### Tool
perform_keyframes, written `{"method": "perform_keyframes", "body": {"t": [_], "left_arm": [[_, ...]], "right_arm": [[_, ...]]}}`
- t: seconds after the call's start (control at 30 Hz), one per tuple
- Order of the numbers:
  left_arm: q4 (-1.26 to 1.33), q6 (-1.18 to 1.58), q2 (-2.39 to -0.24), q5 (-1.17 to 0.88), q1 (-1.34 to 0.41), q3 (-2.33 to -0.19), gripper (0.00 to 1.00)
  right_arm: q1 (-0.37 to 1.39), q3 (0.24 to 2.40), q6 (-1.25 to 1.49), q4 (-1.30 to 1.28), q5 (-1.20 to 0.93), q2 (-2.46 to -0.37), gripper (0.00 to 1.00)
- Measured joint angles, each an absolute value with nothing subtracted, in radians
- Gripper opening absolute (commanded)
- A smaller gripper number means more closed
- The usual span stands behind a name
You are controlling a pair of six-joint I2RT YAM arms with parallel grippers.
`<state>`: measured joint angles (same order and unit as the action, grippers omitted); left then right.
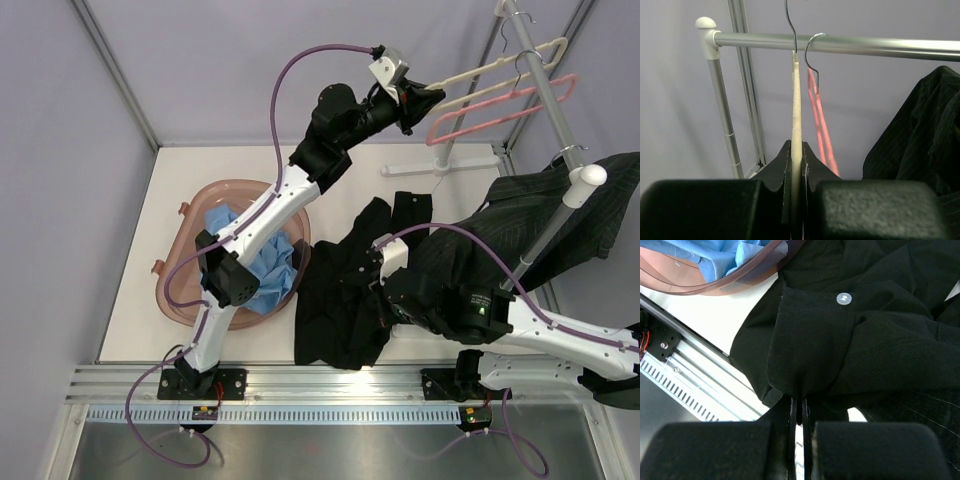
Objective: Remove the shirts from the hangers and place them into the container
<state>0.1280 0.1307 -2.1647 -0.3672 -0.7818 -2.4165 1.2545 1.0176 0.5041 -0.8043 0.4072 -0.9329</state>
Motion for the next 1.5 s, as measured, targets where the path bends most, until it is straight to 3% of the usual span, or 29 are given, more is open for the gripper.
{"method": "perform_keyframes", "body": {"t": [0.73,0.77,0.8,1.03,1.13,1.5], "left_arm": [[0.219,0.158,-2.28,-0.339,-0.809,-2.455,0.0],[0.221,0.158,-2.28,-0.338,-0.809,-2.455,0.03],[0.222,0.158,-2.28,-0.338,-0.809,-2.455,0.12],[0.242,0.171,-2.28,-0.334,-0.808,-2.454,0.2],[0.249,0.182,-2.28,-0.333,-0.808,-2.445,0.32],[0.155,0.137,-2.225,-0.277,-0.799,-2.372,0.49]], "right_arm": [[1.294,1.019,0.525,-0.805,0.46,-0.956,0.0],[1.294,1.02,0.525,-0.805,0.461,-0.956,0.0],[1.294,1.021,0.525,-0.805,0.463,-0.956,0.0],[1.296,1.025,0.529,-0.812,0.478,-0.951,0.0],[1.296,1.026,0.533,-0.813,0.482,-0.937,0.0],[1.299,1.033,0.545,-0.844,0.511,-0.905,0.0]]}}
